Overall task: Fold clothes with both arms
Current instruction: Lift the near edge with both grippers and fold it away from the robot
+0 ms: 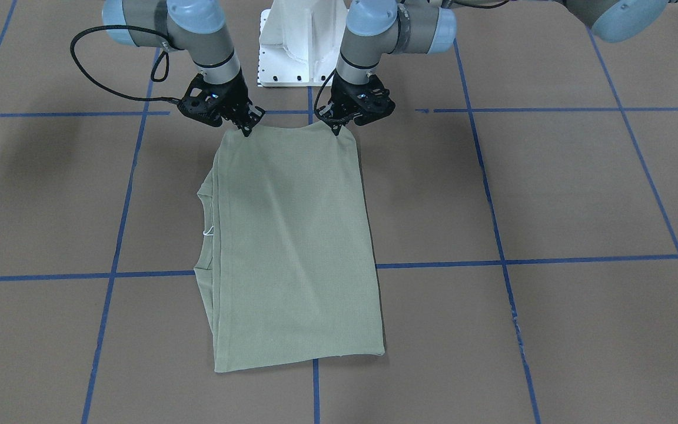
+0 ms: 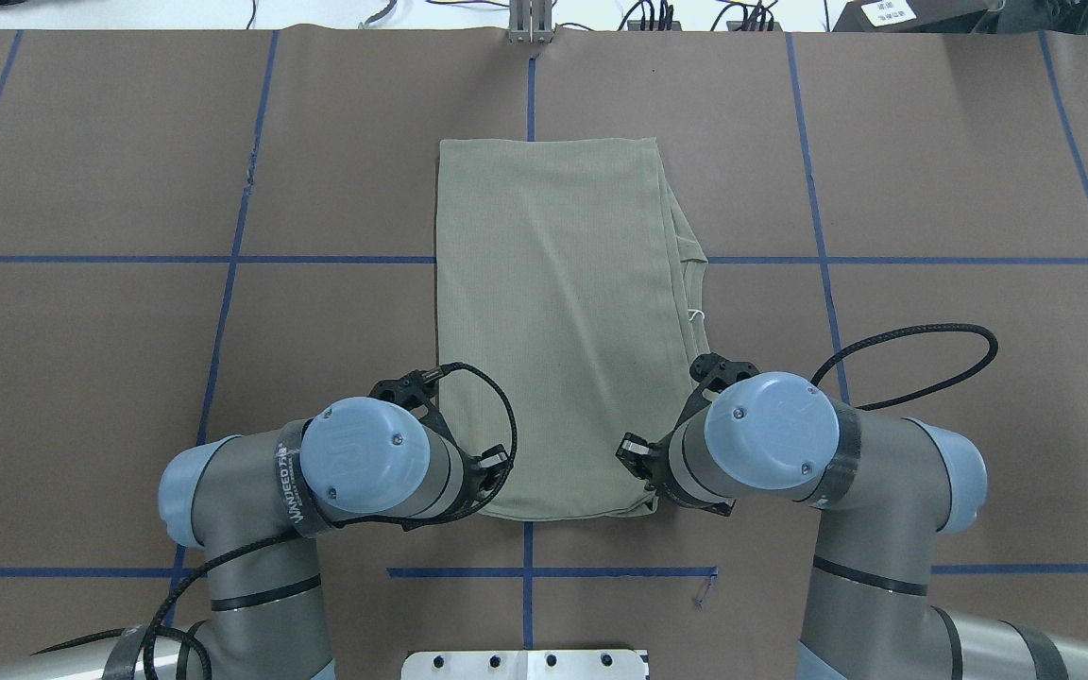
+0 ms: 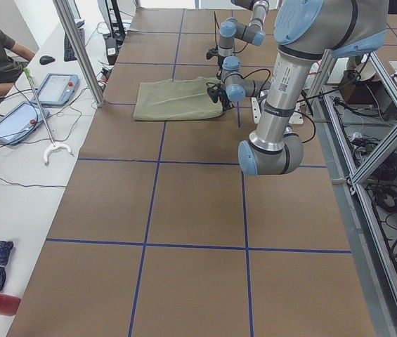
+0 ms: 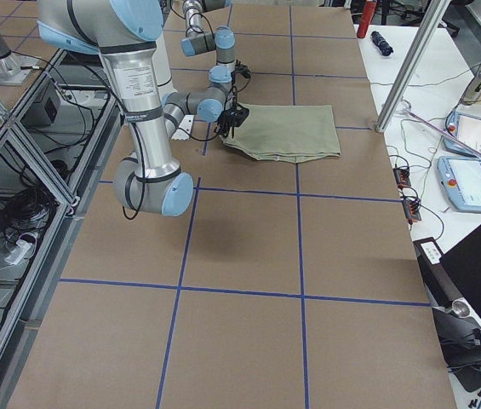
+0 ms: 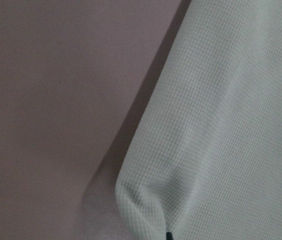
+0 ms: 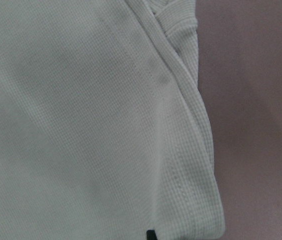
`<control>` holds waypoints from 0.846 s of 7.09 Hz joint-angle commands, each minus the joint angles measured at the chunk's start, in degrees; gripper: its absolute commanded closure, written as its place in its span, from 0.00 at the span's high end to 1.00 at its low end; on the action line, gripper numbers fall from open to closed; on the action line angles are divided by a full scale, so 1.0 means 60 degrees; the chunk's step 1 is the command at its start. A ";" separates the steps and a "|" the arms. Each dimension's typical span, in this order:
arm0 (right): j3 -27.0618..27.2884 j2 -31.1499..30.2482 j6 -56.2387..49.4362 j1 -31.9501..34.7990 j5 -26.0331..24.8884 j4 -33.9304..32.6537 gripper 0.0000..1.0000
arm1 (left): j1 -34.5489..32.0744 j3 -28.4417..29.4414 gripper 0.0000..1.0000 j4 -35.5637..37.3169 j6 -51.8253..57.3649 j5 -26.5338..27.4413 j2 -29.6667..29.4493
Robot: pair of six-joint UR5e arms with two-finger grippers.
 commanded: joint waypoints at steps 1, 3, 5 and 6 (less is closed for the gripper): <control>0.0702 -0.0139 0.0084 0.0017 0.0595 -0.0094 0.00 | 0.0297 -0.1301 0.00 0.1638 0.0308 0.0000 0.0024; 0.1361 -0.0125 0.0084 -0.0012 0.2011 -0.0605 0.00 | 0.0986 -0.2372 0.00 0.2244 0.0308 0.0014 0.0315; 0.2312 -0.0301 0.0113 -0.0143 0.2760 -0.1247 0.00 | 0.1135 -0.3690 0.00 0.3645 0.0454 -0.0029 0.0361; 0.2273 -0.0229 0.0563 -0.0275 0.2678 -0.1266 0.00 | 0.1135 -0.3637 0.00 0.3637 0.0484 -0.0044 0.0332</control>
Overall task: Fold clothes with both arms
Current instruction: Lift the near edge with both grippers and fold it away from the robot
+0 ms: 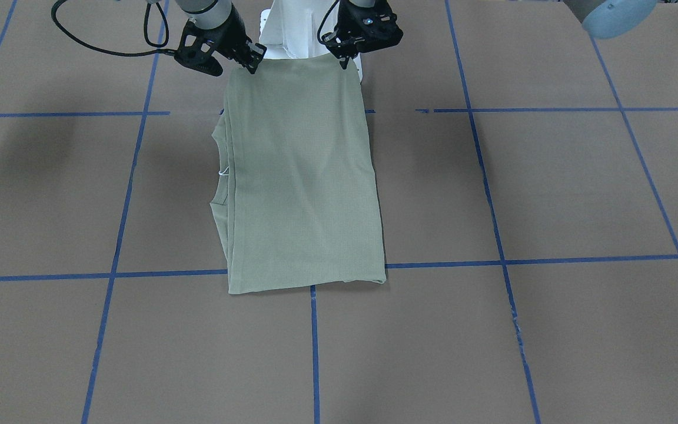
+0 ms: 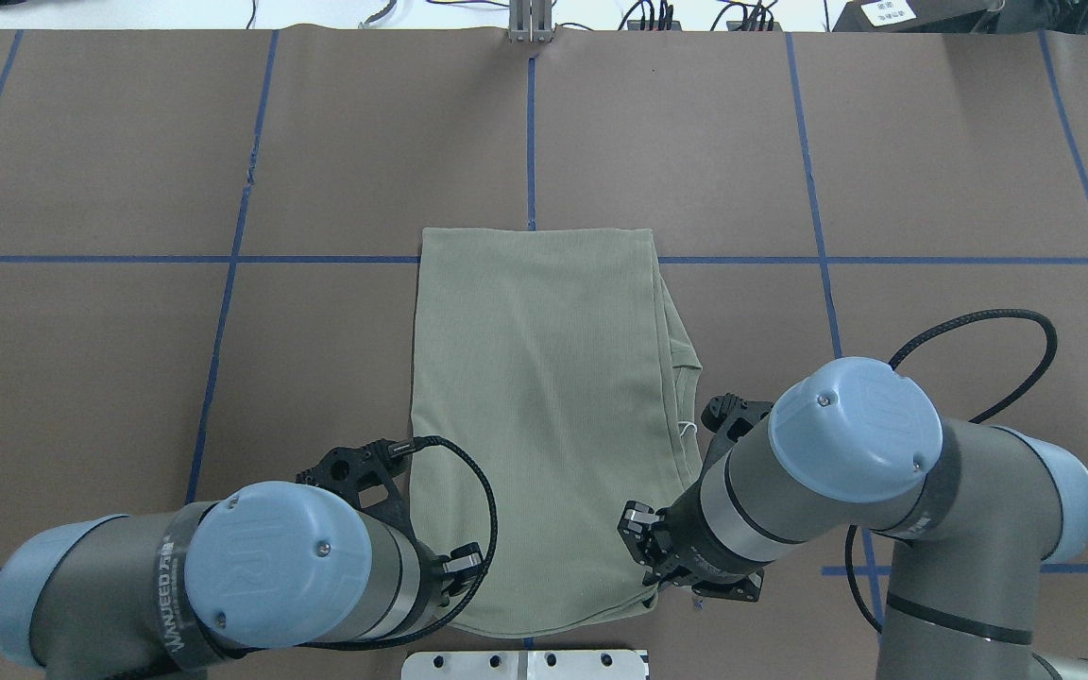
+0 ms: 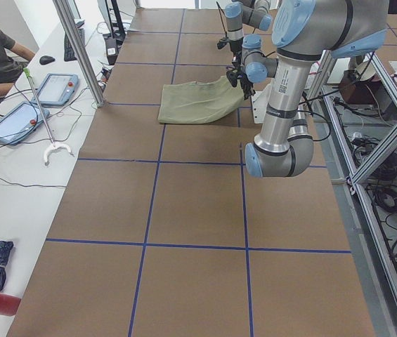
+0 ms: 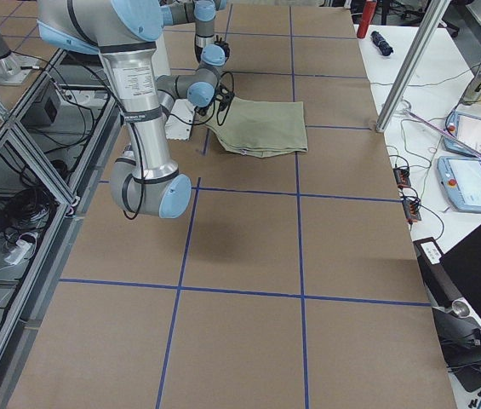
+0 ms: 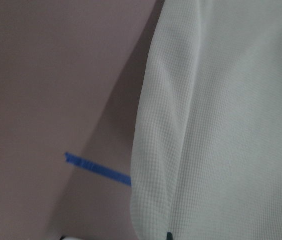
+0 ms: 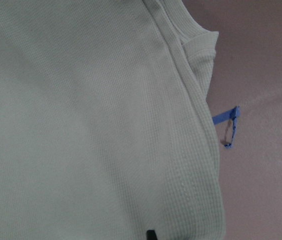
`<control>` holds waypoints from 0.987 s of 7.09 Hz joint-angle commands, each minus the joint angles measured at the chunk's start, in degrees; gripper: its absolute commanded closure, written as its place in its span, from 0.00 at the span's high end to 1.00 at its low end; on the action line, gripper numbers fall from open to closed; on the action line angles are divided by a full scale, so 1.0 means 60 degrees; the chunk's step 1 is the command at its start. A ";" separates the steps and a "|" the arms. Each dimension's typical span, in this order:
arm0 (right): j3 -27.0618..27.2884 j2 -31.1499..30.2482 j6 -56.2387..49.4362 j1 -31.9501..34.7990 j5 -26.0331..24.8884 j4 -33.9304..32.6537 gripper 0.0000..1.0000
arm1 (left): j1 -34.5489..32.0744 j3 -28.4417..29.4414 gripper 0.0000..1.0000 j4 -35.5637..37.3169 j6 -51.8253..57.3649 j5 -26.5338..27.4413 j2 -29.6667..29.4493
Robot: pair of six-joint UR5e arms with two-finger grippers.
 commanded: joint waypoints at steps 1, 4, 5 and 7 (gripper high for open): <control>0.0034 0.0160 0.0374 -0.0078 -0.0052 -0.0191 0.00 | 0.0010 -0.0190 0.00 0.0304 0.0478 -0.0038 -0.0093; -0.0564 0.0874 0.0272 0.0782 -0.1795 -0.0103 0.00 | -0.1317 0.0145 0.00 -0.0292 0.1082 -0.0009 -0.0270; -0.0858 0.1111 0.0286 0.1091 -0.1841 -0.0074 0.00 | -0.1802 0.0742 0.00 -0.0515 0.1503 -0.0024 -0.0357; -0.1953 0.1755 0.0112 0.1648 -0.2207 0.0129 0.00 | -0.2405 0.1681 0.00 -0.1231 0.1873 -0.0024 -0.0402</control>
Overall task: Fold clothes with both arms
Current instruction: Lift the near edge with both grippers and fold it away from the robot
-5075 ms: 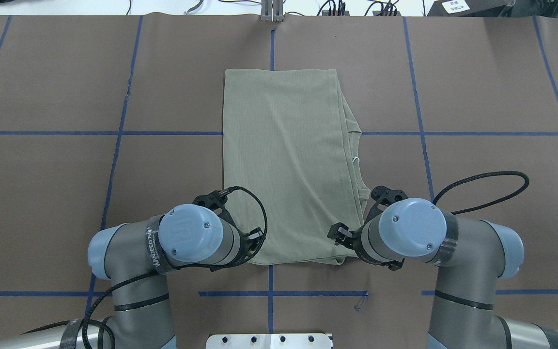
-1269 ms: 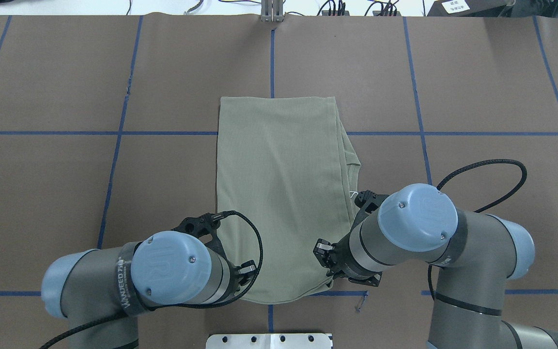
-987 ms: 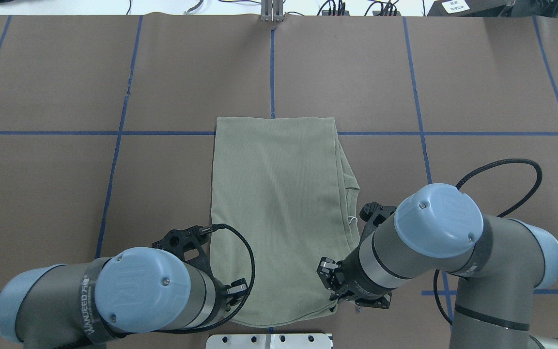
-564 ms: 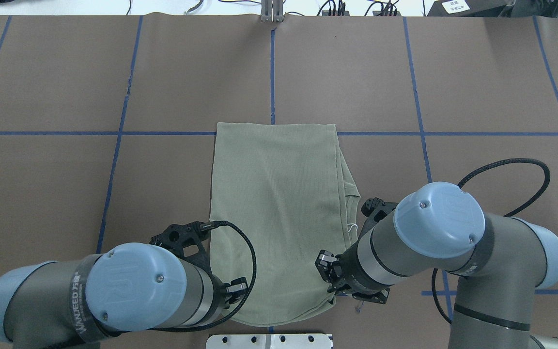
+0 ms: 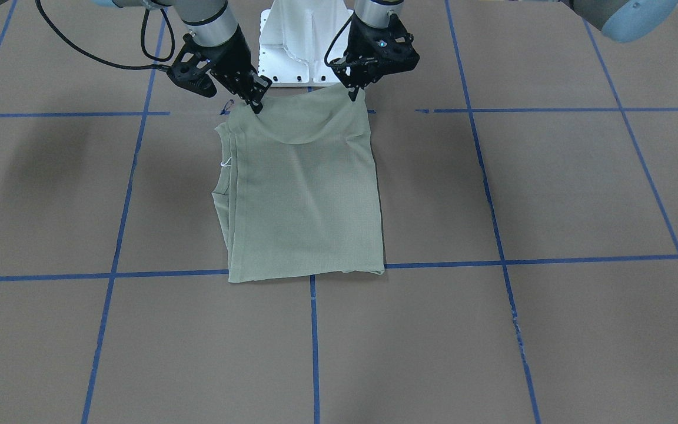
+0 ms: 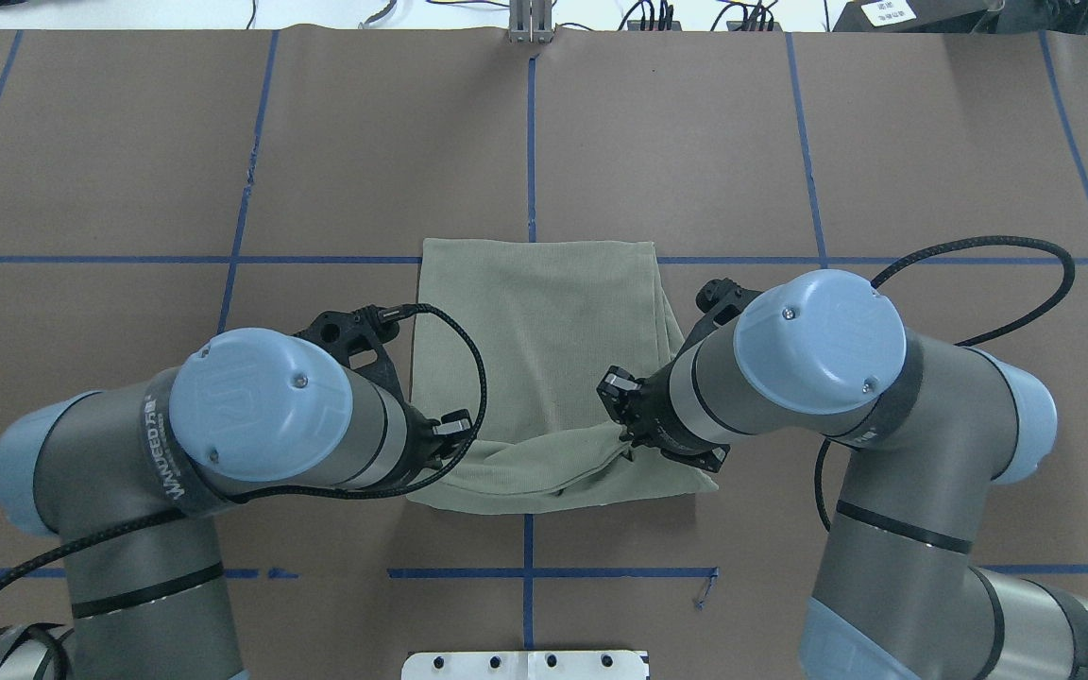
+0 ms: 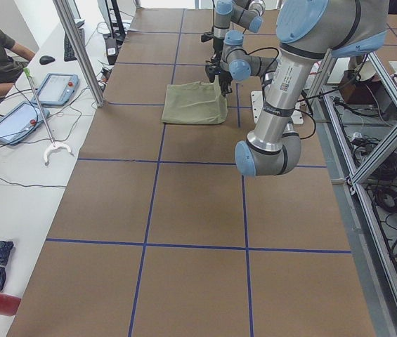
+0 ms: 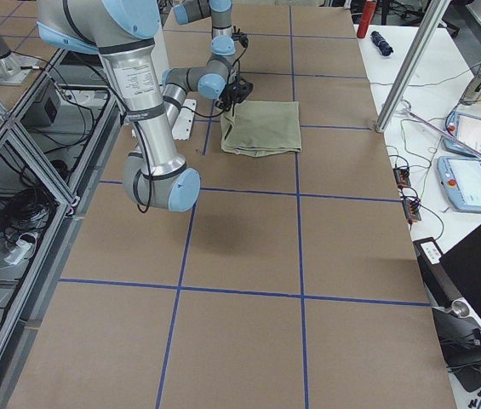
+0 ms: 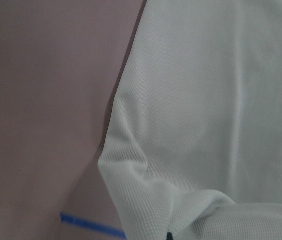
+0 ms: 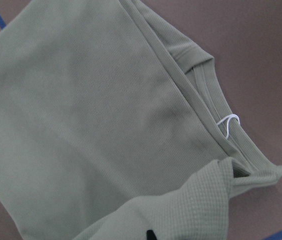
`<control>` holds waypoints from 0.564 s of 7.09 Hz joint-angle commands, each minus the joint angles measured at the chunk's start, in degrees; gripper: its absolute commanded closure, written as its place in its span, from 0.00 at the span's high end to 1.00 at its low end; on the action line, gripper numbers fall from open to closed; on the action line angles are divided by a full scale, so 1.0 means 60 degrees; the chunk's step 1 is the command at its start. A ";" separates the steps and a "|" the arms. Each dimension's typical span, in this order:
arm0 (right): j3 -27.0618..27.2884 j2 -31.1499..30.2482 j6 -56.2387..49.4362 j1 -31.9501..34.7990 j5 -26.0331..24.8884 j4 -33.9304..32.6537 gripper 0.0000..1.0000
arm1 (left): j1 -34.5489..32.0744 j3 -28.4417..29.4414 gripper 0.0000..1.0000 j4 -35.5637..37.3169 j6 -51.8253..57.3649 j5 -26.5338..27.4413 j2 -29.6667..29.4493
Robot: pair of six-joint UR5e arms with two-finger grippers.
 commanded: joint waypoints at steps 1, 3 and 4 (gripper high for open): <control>-0.1186 0.0487 -0.0508 0.0569 -0.0197 0.0491 0.00 | -0.0636 0.0919 0.00 -0.0840 0.0201 -0.0004 -0.0035; -0.2094 0.0793 -0.0731 0.1081 -0.0183 0.0976 0.00 | -0.1003 0.1476 0.00 -0.1457 0.0230 0.0011 -0.0195; -0.2853 0.1361 -0.1268 0.1287 -0.0154 0.0993 0.00 | -0.1324 0.1943 0.00 -0.1503 0.0564 0.0025 -0.0559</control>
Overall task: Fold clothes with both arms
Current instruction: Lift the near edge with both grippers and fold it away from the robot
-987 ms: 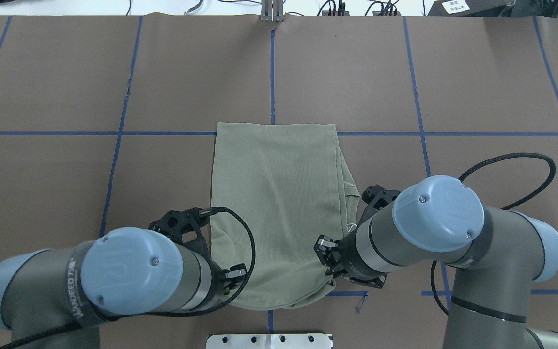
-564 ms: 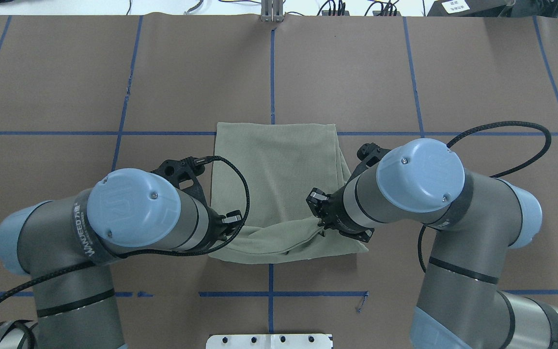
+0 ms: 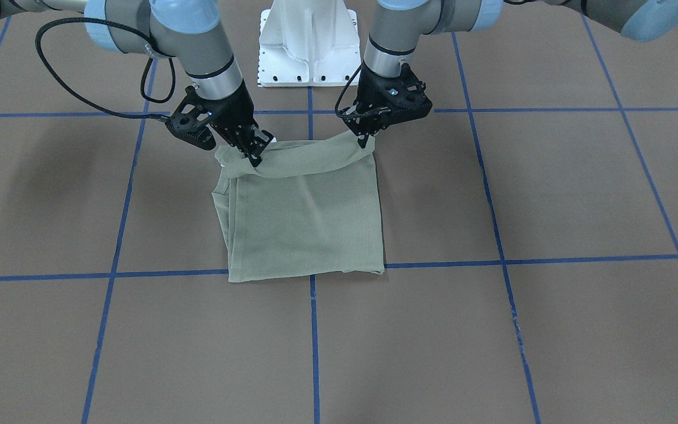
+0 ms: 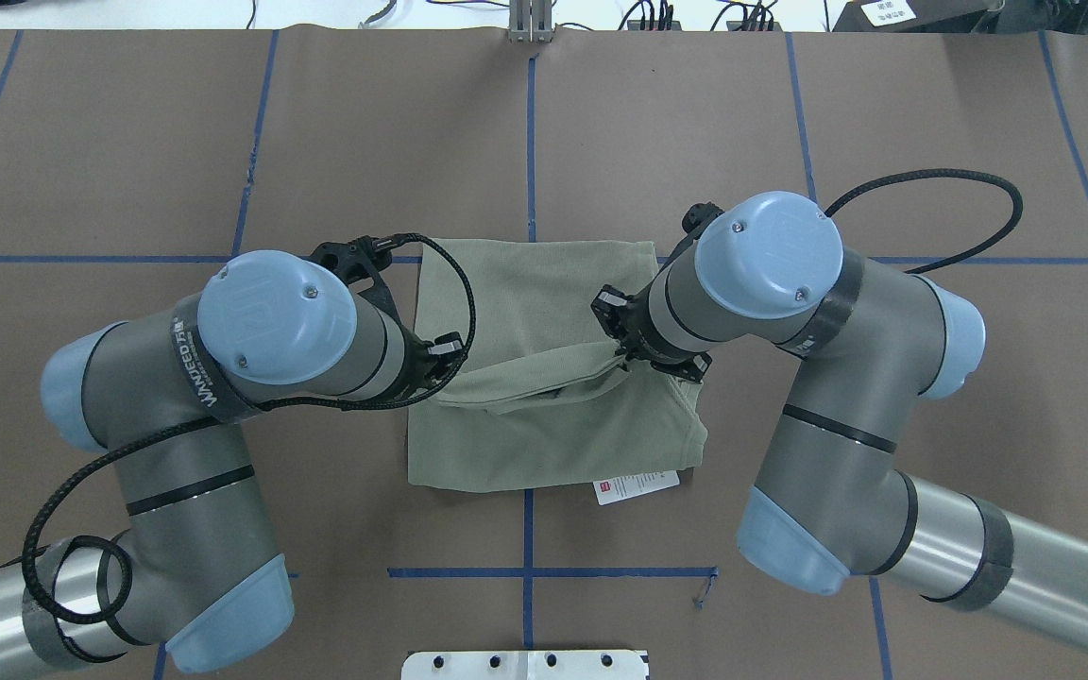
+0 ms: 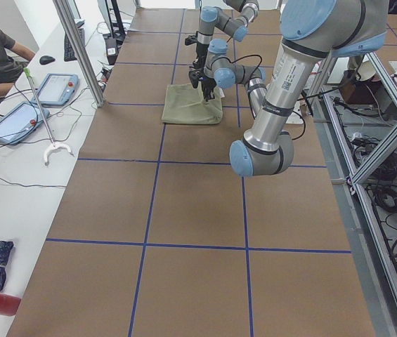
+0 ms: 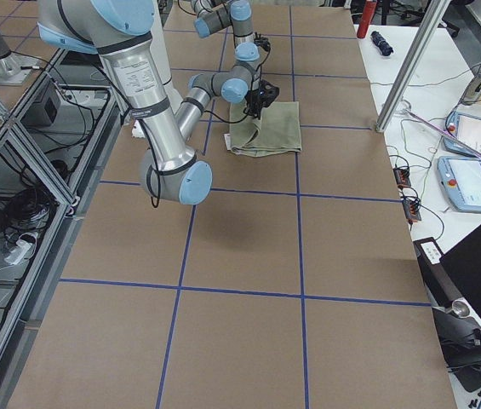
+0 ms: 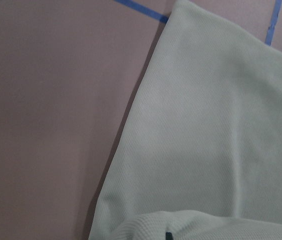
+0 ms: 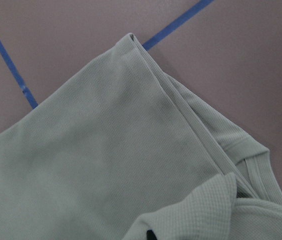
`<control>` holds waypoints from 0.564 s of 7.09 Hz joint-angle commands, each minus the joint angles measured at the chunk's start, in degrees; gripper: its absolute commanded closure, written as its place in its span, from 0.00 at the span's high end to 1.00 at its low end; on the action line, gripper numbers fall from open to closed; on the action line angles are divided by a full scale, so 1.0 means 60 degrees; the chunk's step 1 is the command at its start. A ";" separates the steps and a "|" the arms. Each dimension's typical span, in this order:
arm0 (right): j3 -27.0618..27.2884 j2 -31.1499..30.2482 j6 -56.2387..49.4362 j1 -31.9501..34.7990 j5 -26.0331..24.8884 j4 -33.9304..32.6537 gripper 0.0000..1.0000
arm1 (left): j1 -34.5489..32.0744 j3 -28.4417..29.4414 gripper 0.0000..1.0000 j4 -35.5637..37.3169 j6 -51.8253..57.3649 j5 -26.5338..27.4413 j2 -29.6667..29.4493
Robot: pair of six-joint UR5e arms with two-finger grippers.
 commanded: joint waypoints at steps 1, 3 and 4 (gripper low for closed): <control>-0.1633 0.0856 -0.0732 0.0443 0.0069 0.0147 0.00 | -0.0698 0.1414 0.00 -0.0349 0.0536 0.0031 -0.0819; -0.3595 0.1560 -0.1592 0.1027 0.0099 0.1093 0.99 | -0.1650 0.2939 1.00 -0.1387 0.1656 0.0046 -0.0984; -0.3981 0.1562 -0.1889 0.1350 0.0302 0.1216 1.00 | -0.2277 0.3280 1.00 -0.1405 0.2290 0.0017 -0.0985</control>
